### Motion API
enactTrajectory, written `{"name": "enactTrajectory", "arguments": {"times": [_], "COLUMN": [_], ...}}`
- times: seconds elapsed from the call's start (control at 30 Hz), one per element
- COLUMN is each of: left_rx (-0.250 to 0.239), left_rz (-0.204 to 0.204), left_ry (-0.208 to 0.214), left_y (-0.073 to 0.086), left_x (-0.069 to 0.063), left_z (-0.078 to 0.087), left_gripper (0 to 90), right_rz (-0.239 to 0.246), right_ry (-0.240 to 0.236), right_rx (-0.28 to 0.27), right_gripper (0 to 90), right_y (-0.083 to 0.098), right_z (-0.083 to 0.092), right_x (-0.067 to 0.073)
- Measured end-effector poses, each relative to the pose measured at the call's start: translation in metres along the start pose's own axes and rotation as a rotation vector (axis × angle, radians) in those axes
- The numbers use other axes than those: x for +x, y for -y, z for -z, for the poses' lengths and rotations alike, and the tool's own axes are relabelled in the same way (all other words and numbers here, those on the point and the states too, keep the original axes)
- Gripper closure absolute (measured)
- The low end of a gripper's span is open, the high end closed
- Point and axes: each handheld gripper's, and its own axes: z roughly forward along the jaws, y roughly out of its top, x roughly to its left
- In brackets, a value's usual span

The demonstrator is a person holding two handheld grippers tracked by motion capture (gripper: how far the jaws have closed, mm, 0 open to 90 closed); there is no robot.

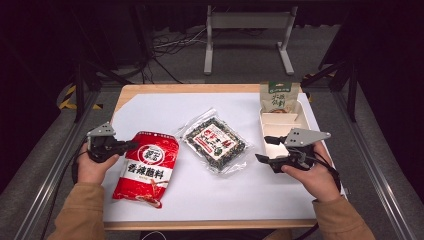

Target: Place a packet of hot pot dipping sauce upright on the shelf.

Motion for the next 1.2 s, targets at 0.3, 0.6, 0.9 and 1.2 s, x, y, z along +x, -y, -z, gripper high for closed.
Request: {"name": "enactTrajectory", "arguments": {"times": [0.3, 0.6, 0.9, 1.2], "left_rx": [-0.073, -0.154, -0.15, -0.212], "left_rz": [-0.007, -0.124, -0.195, -0.241], "left_ry": [0.011, 0.04, 0.076, 0.081], "left_y": [-0.023, -0.043, -0.059, -0.067], "left_x": [-0.017, -0.047, -0.075, -0.093], "left_z": [0.038, 0.065, 0.077, 0.079], "left_gripper": [88.9, 89.1, 89.2, 89.2], "right_rz": [-0.006, -0.013, -0.015, -0.016], "right_ry": [0.014, 0.021, 0.014, -0.009], "right_rx": [-0.002, -0.009, -0.007, -0.006], "right_gripper": [34.7, 34.7, 34.7, 34.7], "right_y": [0.001, 0.002, 0.002, 0.002], "right_z": [0.002, 0.005, 0.005, 0.003], "right_x": [-0.003, -0.005, -0.006, -0.004]}}
